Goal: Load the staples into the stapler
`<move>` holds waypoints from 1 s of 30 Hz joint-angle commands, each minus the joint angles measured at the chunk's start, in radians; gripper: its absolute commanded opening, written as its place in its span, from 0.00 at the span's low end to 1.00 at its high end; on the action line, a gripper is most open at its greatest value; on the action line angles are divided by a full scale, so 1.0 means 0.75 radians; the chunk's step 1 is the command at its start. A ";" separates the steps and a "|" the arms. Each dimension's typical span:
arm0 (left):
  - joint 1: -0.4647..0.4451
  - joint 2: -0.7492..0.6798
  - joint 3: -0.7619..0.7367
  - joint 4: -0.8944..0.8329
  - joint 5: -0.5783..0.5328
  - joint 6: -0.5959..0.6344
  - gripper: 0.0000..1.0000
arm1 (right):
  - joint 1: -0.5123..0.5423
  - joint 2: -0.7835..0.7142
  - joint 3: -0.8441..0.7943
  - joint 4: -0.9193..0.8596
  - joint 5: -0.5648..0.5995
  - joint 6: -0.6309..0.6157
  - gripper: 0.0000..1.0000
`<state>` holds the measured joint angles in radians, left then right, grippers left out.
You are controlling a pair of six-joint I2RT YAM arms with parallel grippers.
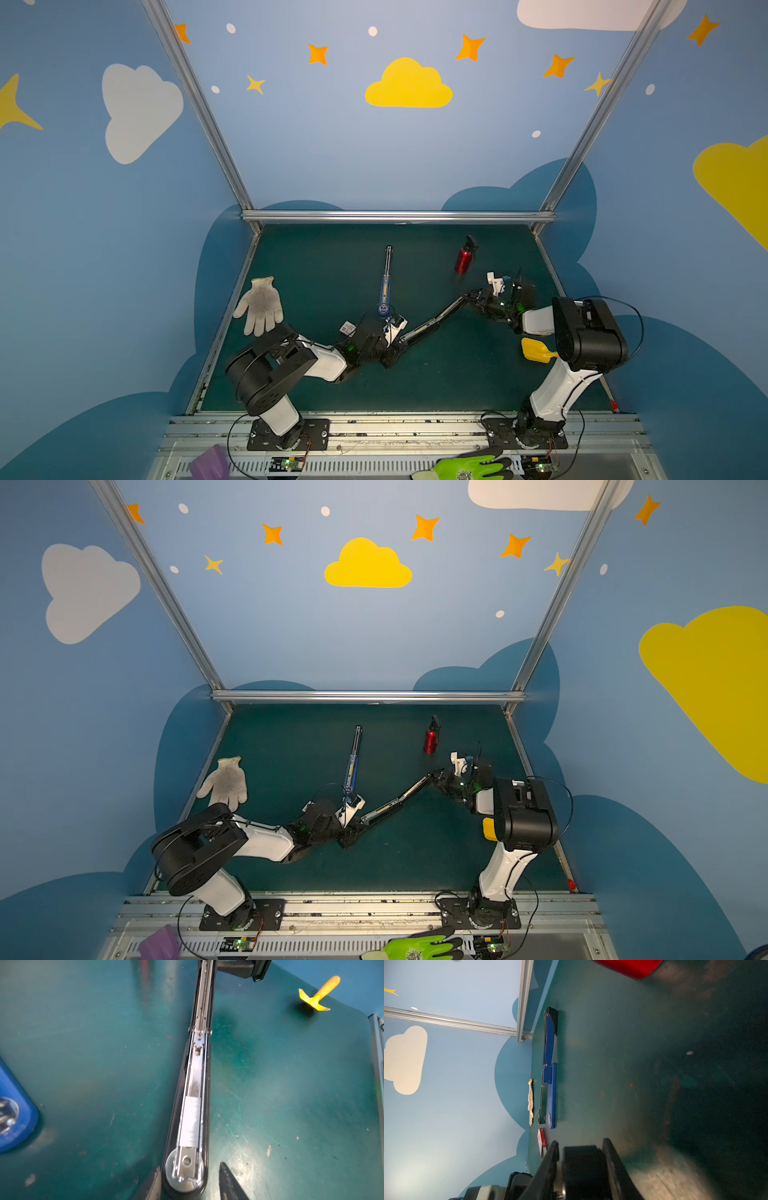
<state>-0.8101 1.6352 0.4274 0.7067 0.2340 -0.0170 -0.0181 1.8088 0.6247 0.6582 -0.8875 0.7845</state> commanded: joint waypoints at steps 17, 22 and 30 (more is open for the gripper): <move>0.006 0.025 0.078 -0.029 0.047 0.055 0.08 | 0.029 -0.019 0.046 -0.066 -0.020 -0.037 0.14; 0.003 0.028 0.078 0.008 0.050 0.043 0.04 | 0.104 -0.191 0.059 -0.335 0.135 -0.185 0.12; -0.002 0.024 0.083 0.070 0.050 0.038 0.04 | 0.359 -0.491 0.204 -0.819 0.543 -0.444 0.12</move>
<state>-0.8062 1.6478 0.4599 0.6998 0.2703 0.0212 0.1749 1.4979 0.7383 0.2440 -0.5537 0.5060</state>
